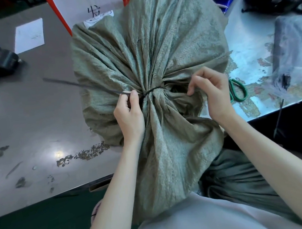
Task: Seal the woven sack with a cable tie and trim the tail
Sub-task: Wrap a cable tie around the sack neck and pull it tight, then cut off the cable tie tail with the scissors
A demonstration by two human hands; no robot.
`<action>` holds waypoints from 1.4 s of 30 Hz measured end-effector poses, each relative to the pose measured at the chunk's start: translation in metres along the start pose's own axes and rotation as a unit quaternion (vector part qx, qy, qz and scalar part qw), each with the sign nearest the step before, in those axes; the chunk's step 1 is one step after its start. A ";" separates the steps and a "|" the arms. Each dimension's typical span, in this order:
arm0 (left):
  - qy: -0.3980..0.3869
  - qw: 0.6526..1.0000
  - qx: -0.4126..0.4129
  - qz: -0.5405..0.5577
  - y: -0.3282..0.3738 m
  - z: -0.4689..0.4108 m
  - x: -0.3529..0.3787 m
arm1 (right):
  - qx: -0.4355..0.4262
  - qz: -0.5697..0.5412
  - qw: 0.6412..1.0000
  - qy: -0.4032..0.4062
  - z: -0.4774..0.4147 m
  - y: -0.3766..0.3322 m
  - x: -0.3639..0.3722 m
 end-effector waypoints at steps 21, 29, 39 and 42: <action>0.025 0.999 0.026 0.016 -0.006 0.002 -0.001 | 0.159 0.574 0.802 0.043 -0.013 0.136 -0.133; 0.038 0.998 0.041 0.010 -0.008 0.002 -0.004 | 0.266 0.540 0.798 0.034 -0.025 0.139 -0.146; 0.033 0.998 0.056 -0.003 -0.008 0.002 -0.002 | 0.366 0.379 0.843 0.106 -0.016 0.143 -0.162; 0.031 0.998 0.060 -0.006 -0.007 0.002 -0.002 | 0.386 0.265 0.865 0.180 -0.003 0.152 -0.167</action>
Point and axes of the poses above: each hand's wrist, its own z-axis away from the middle knuckle, its own x-axis out of the palm, y = z × x, the point moved 10 cm from there along -z, towards the middle knuckle, and after that the axes turned 3 degrees about y, right-handed, at the moved point
